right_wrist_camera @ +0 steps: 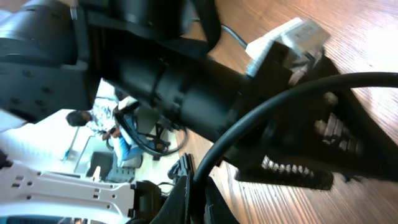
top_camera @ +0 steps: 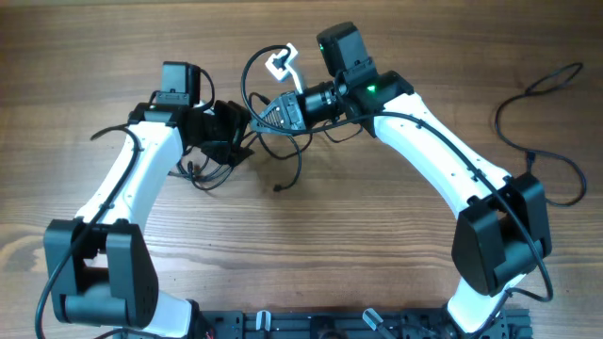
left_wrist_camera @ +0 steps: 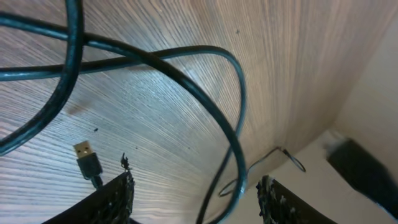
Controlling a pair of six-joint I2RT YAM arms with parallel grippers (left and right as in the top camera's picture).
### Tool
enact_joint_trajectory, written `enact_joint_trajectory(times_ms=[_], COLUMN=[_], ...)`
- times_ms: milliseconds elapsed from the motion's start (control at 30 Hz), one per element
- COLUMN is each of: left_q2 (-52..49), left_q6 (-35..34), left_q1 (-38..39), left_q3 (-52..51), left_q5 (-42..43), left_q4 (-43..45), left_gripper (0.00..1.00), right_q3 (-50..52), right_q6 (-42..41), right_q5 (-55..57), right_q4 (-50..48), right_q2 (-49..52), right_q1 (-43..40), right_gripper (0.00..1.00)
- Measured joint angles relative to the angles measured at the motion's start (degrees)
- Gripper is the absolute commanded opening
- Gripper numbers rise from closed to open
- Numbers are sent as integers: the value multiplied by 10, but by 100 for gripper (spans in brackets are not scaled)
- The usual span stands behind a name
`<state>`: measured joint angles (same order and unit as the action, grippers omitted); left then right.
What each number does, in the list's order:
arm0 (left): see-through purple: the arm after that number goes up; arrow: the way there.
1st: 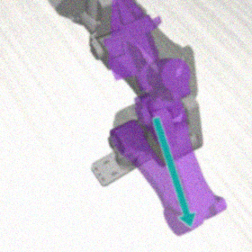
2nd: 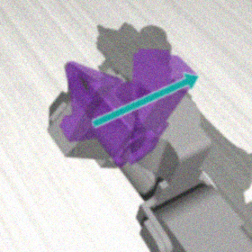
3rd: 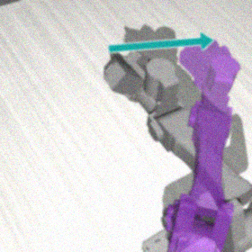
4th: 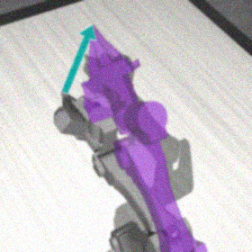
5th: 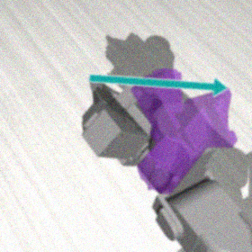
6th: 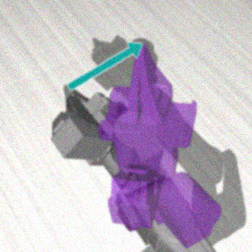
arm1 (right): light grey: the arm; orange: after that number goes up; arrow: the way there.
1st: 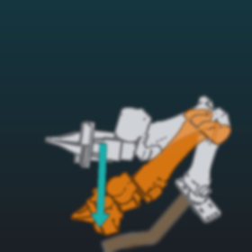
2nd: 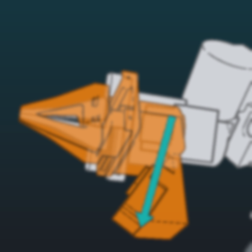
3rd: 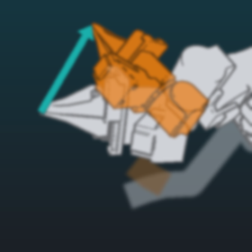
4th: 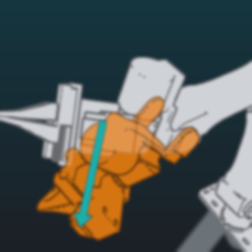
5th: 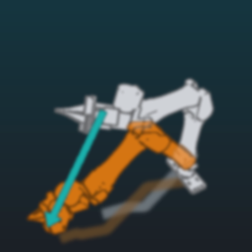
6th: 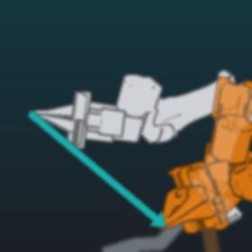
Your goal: Untangle cables
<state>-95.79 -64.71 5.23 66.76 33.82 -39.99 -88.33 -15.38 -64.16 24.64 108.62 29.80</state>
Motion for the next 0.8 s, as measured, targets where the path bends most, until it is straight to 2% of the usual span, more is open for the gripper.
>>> enact_joint_trajectory(times_ms=[400,500,567,700,800], left_q2=[0,-9,-20,-45,-55], left_q6=[-43,-74,-90,-109,-115], left_q1=[5,5,5,5,5], left_q3=[0,0,0,0,-1], left_q5=[-43,-51,-49,-37,-33], left_q4=[40,45,48,55,56], left_gripper=[72,70,64,39,27], right_q3=[0,0,0,0,0], right_q6=[26,33,36,38,40], right_q5=[-90,-103,-109,-113,-115], right_q4=[-38,-42,-42,-42,-42], right_q2=[0,0,0,0,0], right_q1=[0,0,0,0,1], right_gripper=[4,4,4,4,4])
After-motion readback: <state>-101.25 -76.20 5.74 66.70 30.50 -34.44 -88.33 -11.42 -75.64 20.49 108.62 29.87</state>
